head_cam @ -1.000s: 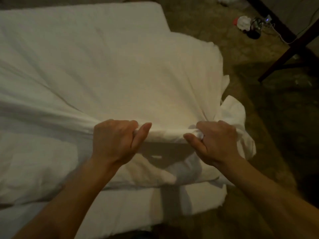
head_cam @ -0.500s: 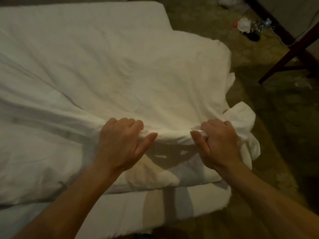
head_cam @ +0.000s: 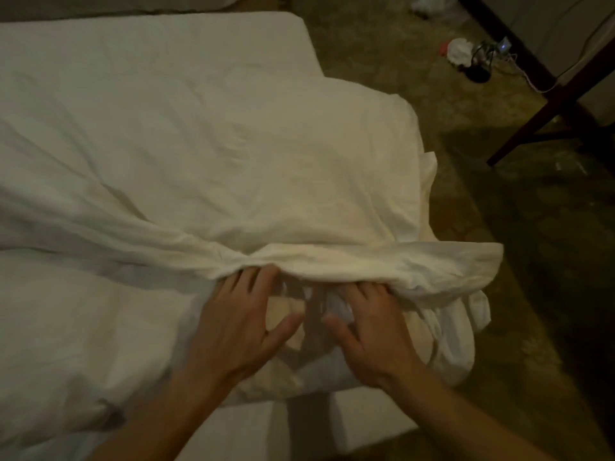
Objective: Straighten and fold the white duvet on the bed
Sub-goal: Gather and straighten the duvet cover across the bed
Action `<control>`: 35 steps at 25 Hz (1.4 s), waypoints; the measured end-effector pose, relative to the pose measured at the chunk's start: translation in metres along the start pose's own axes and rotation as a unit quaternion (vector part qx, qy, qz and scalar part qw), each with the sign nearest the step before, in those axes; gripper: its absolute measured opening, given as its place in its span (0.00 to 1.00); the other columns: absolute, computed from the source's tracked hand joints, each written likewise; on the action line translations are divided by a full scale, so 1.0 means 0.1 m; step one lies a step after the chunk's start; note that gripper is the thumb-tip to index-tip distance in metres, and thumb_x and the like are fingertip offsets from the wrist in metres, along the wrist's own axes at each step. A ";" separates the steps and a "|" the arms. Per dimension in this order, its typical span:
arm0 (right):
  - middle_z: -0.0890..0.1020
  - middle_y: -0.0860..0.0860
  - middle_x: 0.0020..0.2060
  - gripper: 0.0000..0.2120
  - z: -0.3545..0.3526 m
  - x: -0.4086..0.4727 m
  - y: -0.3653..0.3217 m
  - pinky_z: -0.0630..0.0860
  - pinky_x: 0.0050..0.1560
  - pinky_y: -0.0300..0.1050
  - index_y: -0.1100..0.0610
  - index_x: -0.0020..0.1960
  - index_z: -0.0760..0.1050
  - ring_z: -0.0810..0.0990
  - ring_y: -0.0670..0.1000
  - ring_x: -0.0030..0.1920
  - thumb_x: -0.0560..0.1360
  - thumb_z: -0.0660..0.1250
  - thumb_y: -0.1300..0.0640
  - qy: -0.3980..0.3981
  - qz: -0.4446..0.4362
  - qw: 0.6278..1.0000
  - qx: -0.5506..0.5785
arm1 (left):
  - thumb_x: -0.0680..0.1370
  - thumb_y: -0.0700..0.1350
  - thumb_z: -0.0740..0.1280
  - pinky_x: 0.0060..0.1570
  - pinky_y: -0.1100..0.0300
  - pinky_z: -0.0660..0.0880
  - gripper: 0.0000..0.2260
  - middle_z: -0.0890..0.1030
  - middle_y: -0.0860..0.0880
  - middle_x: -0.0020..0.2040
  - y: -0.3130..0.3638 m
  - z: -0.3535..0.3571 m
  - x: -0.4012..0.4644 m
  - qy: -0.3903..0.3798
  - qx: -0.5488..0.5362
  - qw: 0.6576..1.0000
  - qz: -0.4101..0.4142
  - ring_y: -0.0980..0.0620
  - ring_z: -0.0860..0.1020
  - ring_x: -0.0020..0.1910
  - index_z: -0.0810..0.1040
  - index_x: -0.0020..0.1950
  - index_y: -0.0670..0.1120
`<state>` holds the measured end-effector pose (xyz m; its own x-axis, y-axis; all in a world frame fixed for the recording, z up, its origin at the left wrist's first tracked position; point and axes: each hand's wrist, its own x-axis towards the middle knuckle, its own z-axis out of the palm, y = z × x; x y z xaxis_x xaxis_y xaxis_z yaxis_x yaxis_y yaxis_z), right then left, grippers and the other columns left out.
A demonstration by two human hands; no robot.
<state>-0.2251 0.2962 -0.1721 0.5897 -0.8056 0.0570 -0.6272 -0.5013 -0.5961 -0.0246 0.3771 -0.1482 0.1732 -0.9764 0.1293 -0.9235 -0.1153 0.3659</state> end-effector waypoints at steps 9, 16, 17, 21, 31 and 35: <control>0.60 0.57 0.79 0.41 -0.20 1.06 -0.10 0.44 0.80 0.47 0.51 0.79 0.51 0.50 0.47 0.79 0.77 0.41 0.25 0.061 -0.044 0.997 -0.020 | 0.79 0.70 0.46 0.72 0.48 0.57 0.41 0.61 0.39 0.78 -0.27 -0.13 0.86 0.052 0.058 0.997 0.008 0.41 0.61 0.76 0.57 0.79 0.39; 0.49 0.53 0.82 0.46 -0.50 2.49 -0.09 0.41 0.80 0.54 0.55 0.82 0.45 0.44 0.51 0.81 0.76 0.36 0.25 0.044 -0.072 0.991 -0.108 | 0.76 0.72 0.43 0.75 0.48 0.53 0.42 0.51 0.46 0.81 -0.91 -0.50 2.29 0.070 0.062 0.995 -0.020 0.46 0.53 0.78 0.50 0.81 0.45; 0.49 0.54 0.82 0.46 -0.55 2.72 -0.05 0.41 0.80 0.55 0.56 0.82 0.46 0.44 0.51 0.81 0.76 0.36 0.26 0.050 -0.079 0.988 -0.119 | 0.76 0.71 0.43 0.75 0.49 0.52 0.41 0.50 0.47 0.81 -0.99 -0.56 2.49 0.075 0.072 0.995 -0.013 0.47 0.52 0.79 0.49 0.81 0.46; 0.49 0.56 0.82 0.45 -0.71 3.64 0.08 0.41 0.80 0.56 0.59 0.82 0.48 0.44 0.52 0.81 0.77 0.32 0.29 0.056 -0.114 0.973 -0.195 | 0.78 0.68 0.44 0.76 0.51 0.45 0.38 0.48 0.46 0.81 -1.42 -0.71 3.24 0.069 0.122 0.990 0.024 0.48 0.49 0.79 0.48 0.81 0.46; 0.71 0.60 0.71 0.36 -0.30 4.48 0.22 0.64 0.71 0.61 0.64 0.72 0.70 0.68 0.61 0.71 0.83 0.45 0.37 0.092 -0.211 0.972 0.043 | 0.82 0.61 0.48 0.64 0.47 0.65 0.30 0.71 0.35 0.68 -1.16 -0.35 3.58 0.158 0.075 0.984 -0.035 0.37 0.70 0.66 0.67 0.73 0.40; 0.74 0.48 0.66 0.33 0.06 4.21 0.37 0.68 0.68 0.57 0.55 0.70 0.71 0.71 0.49 0.67 0.82 0.45 0.33 -0.003 -0.209 0.973 0.094 | 0.80 0.68 0.45 0.62 0.52 0.68 0.33 0.74 0.41 0.67 -1.15 0.11 3.20 0.025 -0.012 0.982 -0.186 0.39 0.74 0.64 0.65 0.73 0.47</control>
<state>0.0028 -0.0596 -0.1751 0.7770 -0.5415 0.3211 -0.2280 -0.7175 -0.6582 0.1334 0.0756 -0.1593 0.5146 -0.8570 0.0272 -0.7847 -0.4579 0.4179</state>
